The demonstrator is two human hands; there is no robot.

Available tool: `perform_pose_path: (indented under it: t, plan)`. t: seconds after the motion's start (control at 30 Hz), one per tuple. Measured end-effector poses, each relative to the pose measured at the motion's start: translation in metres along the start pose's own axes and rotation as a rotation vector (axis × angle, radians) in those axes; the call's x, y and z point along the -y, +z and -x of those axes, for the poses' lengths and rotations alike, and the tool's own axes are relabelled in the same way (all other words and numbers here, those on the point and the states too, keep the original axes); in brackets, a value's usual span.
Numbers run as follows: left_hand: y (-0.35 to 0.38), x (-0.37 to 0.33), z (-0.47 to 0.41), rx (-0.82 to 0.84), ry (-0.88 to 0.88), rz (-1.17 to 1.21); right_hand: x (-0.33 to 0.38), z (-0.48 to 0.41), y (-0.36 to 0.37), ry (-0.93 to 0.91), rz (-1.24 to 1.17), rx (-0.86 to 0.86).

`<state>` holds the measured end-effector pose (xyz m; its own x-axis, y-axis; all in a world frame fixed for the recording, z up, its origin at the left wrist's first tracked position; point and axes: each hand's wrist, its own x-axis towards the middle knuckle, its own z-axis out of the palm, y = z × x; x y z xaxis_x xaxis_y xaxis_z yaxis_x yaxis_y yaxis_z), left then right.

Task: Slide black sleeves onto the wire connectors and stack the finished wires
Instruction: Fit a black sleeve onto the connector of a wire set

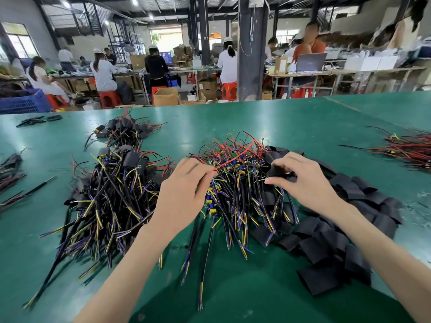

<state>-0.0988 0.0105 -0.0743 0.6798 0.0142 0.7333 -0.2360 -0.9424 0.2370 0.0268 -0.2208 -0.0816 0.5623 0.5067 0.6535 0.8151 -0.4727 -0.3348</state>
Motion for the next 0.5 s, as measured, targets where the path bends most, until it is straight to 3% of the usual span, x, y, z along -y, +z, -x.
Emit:
perform_pose_path:
  t: [0.5]
  plan:
    - [0.0102,0.0029,0.0066,0.041,0.105,-0.008,0.0014,-0.0016,-0.0026,0.039,-0.084,-0.103]
